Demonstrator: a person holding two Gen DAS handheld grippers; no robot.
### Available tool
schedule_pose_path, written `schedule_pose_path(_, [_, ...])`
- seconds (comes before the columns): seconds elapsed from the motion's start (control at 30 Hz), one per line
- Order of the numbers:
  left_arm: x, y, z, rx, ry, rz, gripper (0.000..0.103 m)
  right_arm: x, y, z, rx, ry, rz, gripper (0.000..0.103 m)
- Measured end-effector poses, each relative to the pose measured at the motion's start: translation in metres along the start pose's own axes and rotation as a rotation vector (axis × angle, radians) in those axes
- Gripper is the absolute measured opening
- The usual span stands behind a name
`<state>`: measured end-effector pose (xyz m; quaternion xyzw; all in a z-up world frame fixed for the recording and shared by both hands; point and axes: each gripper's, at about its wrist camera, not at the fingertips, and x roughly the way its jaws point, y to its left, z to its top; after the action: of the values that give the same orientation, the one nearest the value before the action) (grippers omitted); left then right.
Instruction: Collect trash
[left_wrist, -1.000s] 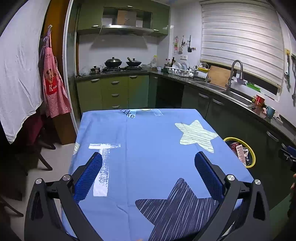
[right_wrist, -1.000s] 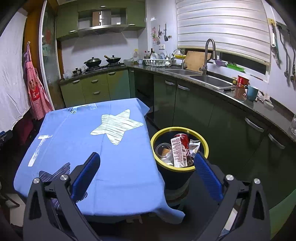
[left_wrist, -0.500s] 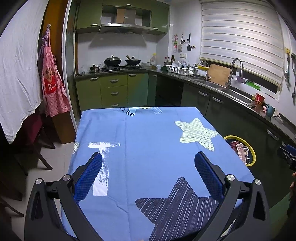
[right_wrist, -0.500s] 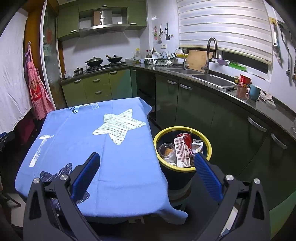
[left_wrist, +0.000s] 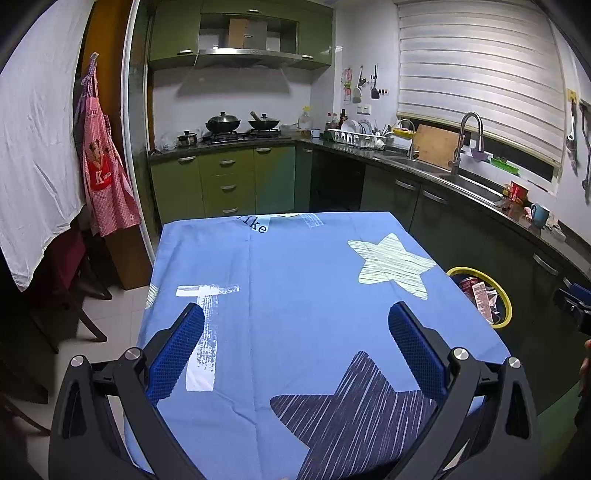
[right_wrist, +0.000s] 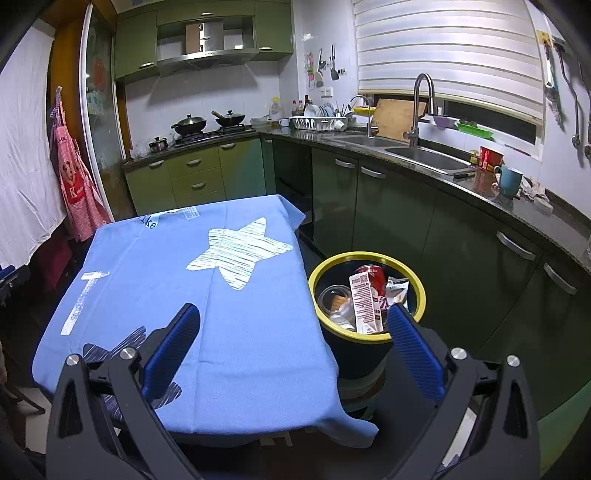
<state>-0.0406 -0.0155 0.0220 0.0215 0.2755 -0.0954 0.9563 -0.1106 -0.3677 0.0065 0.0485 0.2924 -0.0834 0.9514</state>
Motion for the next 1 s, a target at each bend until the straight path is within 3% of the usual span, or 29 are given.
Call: schedule_pose_path(1.0, [0.0009,-0.0069,-0.0008,0.025,0.006,-0.003,0.098,0.004,0.0011,-0.0033,0.009,0.005,0.008,0.097])
